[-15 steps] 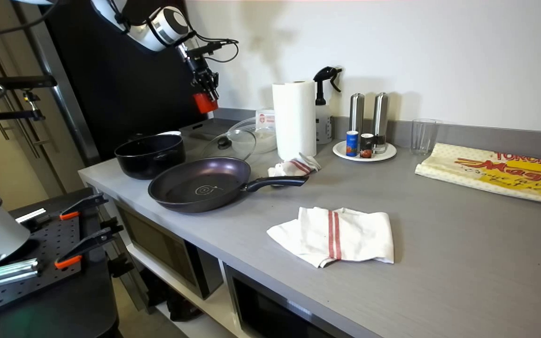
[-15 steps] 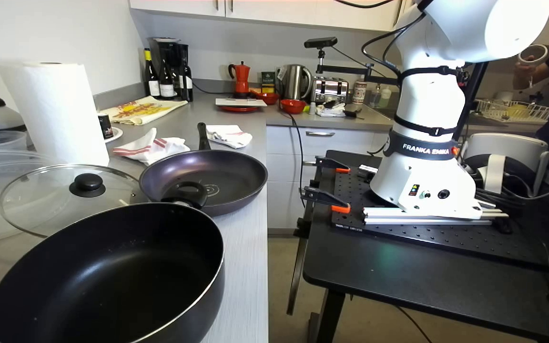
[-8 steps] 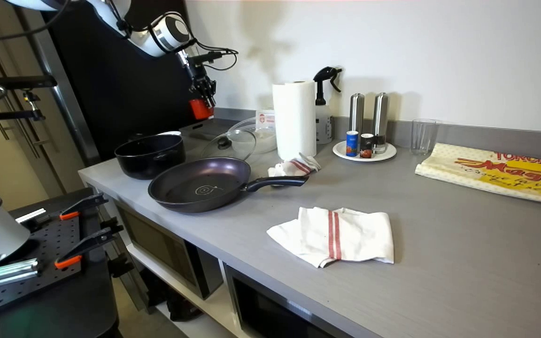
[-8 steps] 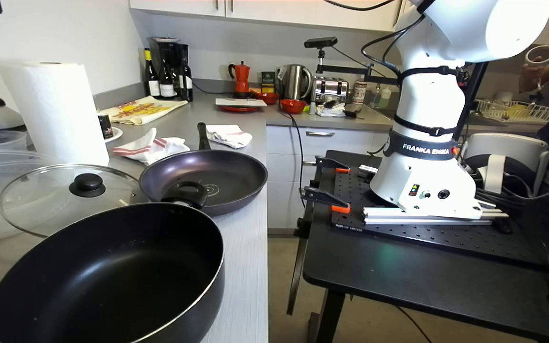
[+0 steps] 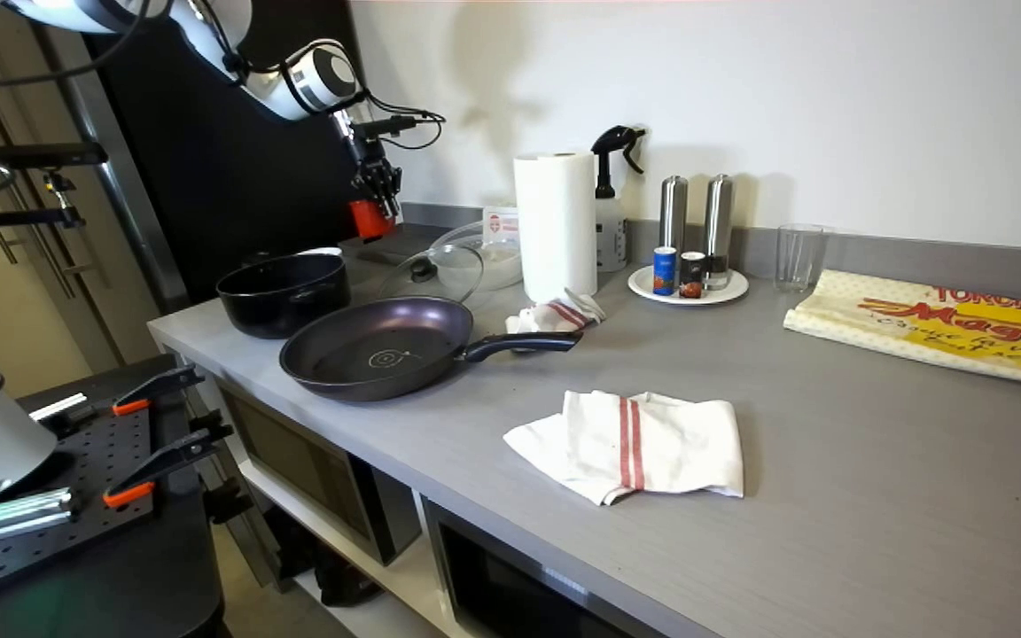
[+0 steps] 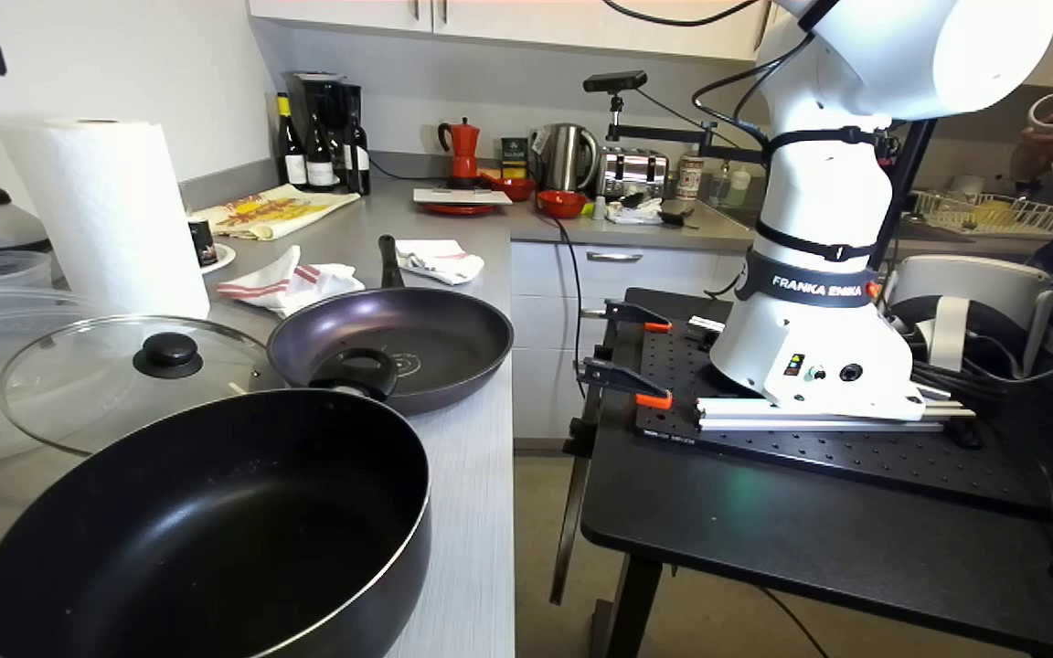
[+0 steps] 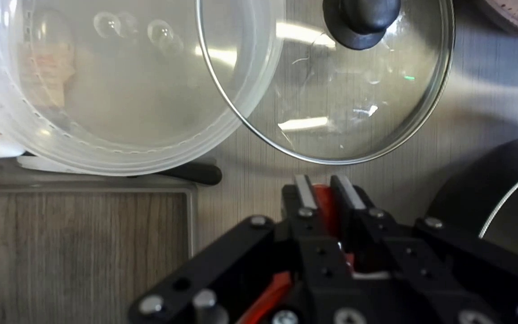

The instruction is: Move the orange cup to the left

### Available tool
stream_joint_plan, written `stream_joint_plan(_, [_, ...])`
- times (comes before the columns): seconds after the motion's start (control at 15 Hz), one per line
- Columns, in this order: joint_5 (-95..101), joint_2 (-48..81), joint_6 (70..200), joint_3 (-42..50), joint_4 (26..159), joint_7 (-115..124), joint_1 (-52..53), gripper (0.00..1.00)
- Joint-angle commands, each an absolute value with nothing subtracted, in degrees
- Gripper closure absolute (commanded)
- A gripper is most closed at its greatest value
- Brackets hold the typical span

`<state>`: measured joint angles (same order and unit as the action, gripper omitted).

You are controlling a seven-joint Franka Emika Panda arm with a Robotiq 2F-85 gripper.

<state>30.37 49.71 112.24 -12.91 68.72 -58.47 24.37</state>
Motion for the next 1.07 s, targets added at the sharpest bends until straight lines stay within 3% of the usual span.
stream_joint_plan(0.0, [29.98,50.80,113.61,-13.63,68.50,-59.59,24.07,0.96])
stream_joint_plan(1.0, [29.50,54.09,116.60,-14.82,70.36,-59.61,22.81,0.96])
